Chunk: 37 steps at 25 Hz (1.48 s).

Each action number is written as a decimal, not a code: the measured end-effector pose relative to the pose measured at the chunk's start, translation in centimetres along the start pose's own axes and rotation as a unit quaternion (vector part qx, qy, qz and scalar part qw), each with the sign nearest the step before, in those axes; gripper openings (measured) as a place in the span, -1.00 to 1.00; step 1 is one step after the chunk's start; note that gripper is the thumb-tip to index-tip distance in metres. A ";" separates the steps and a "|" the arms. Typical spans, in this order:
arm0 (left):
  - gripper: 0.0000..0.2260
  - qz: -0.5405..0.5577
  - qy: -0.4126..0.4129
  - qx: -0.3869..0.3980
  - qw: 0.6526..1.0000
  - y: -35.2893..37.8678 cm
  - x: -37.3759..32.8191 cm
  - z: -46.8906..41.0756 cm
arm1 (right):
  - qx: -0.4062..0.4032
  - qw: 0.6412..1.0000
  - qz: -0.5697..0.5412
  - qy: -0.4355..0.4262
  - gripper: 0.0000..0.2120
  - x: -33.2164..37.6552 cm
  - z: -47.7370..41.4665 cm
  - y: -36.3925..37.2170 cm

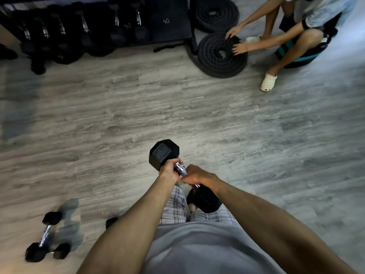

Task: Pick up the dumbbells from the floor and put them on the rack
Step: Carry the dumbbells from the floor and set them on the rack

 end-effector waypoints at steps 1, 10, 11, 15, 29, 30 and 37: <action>-0.91 0.014 -0.004 0.000 1.000 1.5 -1.5 -0.5 | 0.004 1.000 0.010 -0.003 -0.89 0.8 -1.4 -1.6; -0.89 -0.013 -0.020 0.009 1.000 16.5 -19.7 -5.0 | -0.009 1.000 0.005 0.021 -0.91 10.8 -17.2 -16.9; -0.88 -0.012 -0.019 0.009 1.000 18.1 -22.1 -5.2 | -0.008 1.000 0.005 0.024 -0.90 12.3 -18.8 -18.7; -0.90 -0.015 0.002 0.004 1.000 24.2 -31.3 -5.7 | -0.020 0.999 -0.003 0.025 -0.89 17.6 -24.5 -26.0; -0.91 -0.003 0.025 -0.043 0.999 47.0 -55.7 -10.5 | 0.017 1.000 -0.021 0.015 -0.81 28.4 -47.0 -48.9; -0.91 -0.002 0.027 -0.048 0.998 48.7 -57.4 -10.5 | 0.013 1.000 -0.019 0.019 -0.79 29.2 -48.3 -50.9; -0.90 0.007 0.012 -0.043 0.999 58.6 -67.0 -11.0 | 0.004 1.000 0.013 -0.012 -0.88 35.0 -55.6 -62.4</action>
Point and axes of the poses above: each hand's wrist, its own z-axis away from the middle knuckle, its own y-axis out of the palm, x = y × z, the point moved 10 cm from there along -z, towards the middle knuckle, and after that the axes turned 12 degrees about -x, right-handed, at the moved point
